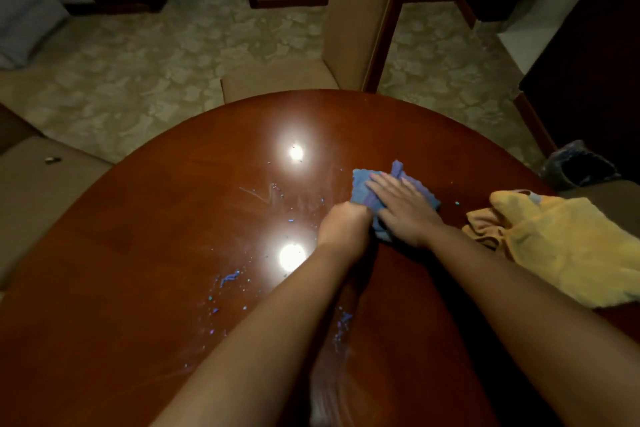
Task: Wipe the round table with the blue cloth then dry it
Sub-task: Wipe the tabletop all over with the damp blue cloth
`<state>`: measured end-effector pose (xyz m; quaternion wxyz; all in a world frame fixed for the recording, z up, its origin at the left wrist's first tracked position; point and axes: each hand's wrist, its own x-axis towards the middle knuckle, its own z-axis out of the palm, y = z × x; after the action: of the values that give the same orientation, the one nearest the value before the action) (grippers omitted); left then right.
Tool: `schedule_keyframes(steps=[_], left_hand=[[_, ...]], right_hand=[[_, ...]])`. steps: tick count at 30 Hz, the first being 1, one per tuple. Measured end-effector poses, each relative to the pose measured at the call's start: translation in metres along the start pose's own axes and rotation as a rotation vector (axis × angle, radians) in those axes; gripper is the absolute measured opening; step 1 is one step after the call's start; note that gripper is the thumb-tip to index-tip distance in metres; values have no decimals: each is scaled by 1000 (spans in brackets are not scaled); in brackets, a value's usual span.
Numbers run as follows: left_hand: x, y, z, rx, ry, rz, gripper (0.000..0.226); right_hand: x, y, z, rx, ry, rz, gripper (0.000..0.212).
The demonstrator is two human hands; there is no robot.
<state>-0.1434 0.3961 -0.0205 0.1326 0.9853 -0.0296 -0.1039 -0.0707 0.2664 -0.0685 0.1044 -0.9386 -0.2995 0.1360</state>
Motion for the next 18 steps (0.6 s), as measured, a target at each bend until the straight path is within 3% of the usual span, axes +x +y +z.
schedule_keyframes(steps=[4,8,13,18], left_hand=[[3,-11,-4,25,-10,-17,23],[4,-19,-8,80,-26,0,26],[11,-34,-16,89,0,-13,29],[9,-54,-20,71,57,-21,32]], right_hand=[[14,-15,5,235,142,215,48],[20,-25,14,59,136,266,50],[40,-36,12,-34,127,230,51],[69,-46,6,-115,97,19,51]])
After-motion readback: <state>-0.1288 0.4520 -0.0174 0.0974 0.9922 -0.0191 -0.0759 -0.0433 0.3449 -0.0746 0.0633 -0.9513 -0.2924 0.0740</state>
